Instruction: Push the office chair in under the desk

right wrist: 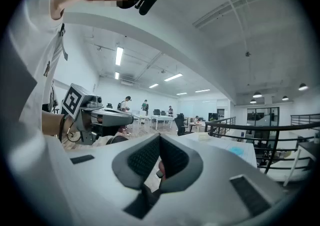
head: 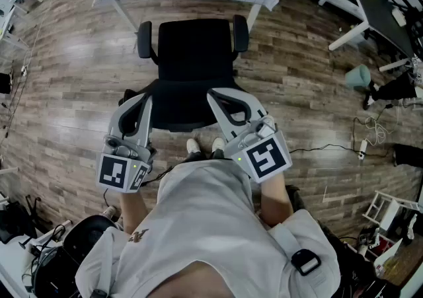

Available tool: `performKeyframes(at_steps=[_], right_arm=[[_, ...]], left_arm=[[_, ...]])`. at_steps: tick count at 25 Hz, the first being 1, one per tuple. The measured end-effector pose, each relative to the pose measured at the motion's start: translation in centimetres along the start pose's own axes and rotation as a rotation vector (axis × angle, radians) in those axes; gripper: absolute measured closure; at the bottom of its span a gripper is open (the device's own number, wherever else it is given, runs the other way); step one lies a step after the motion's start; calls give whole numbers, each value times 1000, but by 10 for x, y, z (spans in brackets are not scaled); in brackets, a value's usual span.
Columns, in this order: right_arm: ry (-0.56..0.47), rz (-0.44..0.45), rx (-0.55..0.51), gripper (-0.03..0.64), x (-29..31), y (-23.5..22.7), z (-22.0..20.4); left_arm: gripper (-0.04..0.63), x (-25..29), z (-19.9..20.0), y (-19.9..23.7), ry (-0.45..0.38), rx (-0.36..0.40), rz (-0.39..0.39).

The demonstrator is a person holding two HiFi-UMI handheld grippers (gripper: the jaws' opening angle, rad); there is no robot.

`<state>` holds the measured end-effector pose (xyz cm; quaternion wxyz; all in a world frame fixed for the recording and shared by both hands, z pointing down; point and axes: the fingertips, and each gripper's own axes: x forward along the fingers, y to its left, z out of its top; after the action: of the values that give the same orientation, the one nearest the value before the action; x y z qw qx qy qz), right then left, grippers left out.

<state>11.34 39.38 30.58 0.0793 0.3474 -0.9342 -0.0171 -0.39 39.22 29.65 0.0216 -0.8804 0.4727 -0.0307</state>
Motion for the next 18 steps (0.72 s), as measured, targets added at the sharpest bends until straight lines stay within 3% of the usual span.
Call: performKeyframes(at_steps=[18], right_arm=[[-14,2,-7,612,7,0,-2]], left_arm=[[592,1,-4,3,-1,20,-1]])
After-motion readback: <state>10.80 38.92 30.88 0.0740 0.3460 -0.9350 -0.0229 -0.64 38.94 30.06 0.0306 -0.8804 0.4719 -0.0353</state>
